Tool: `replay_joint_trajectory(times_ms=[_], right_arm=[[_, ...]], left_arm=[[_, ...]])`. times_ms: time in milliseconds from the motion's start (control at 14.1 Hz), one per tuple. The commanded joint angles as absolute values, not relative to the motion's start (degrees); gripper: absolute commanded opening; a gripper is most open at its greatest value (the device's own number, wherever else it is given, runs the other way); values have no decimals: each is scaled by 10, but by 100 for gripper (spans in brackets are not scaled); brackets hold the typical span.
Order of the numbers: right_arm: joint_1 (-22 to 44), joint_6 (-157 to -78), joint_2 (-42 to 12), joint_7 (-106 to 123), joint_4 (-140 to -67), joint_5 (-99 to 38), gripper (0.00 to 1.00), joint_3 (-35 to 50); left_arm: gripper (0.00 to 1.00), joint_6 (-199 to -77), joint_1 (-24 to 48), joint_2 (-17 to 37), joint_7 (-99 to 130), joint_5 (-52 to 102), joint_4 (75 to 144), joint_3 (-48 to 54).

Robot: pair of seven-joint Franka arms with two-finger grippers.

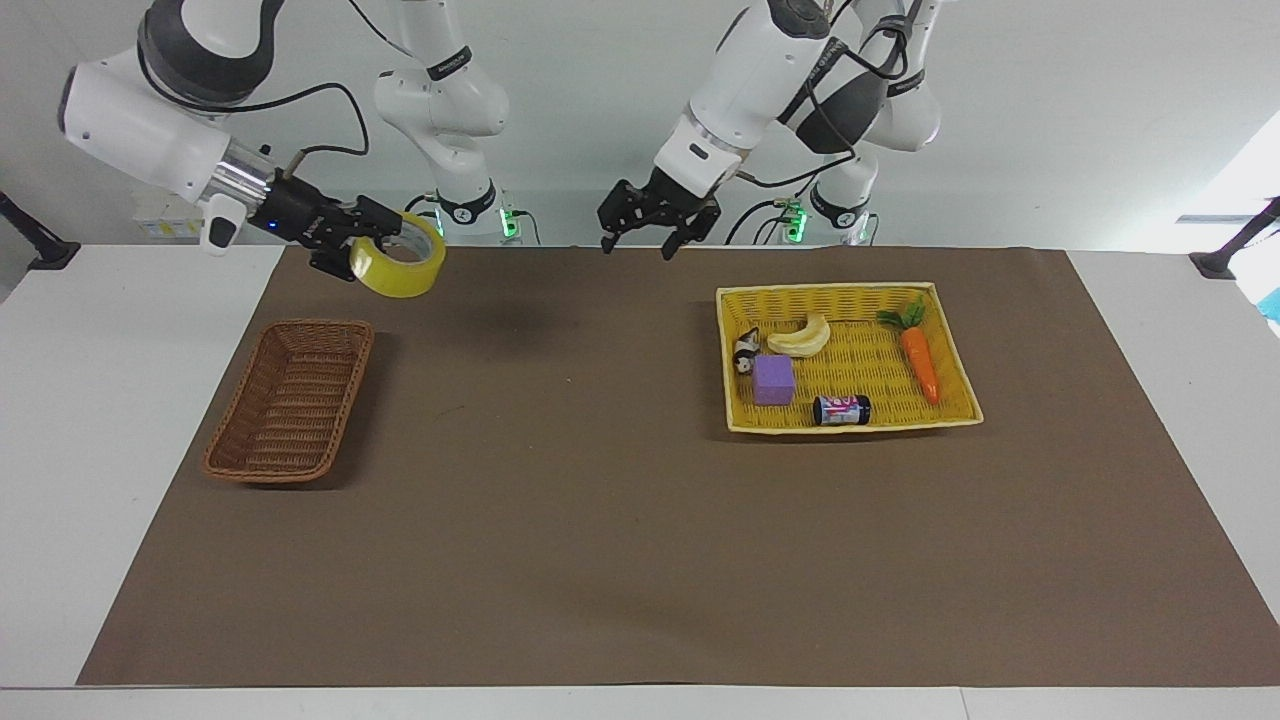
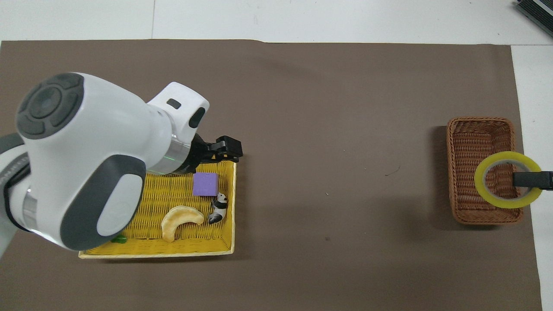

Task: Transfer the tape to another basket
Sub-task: 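Lower the tape into the wicker basket while the left gripper withdraws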

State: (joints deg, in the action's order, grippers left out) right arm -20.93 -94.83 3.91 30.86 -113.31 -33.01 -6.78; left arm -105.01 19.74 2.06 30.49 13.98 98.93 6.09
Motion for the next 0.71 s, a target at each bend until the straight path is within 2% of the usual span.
replay_joint_trajectory(times_ms=[0,71,354,638], right_arm=[[-236,-956,-18,345,-1098,-326,0,-62],[-236,-957,-18,345,-1099,-323,0,-62],[-250,-979,-98,405,-1084,-325,0,-62],[-259,-1012,-150,502,-1082,-321,0,-65]], left_arm=[[100,-1028,143,9,242,97,1004,68],[100,-1019,123,10,211,91,1002,68],[100,-992,45,7,79,63,998,68],[100,-980,-3,-1,-27,12,983,67]])
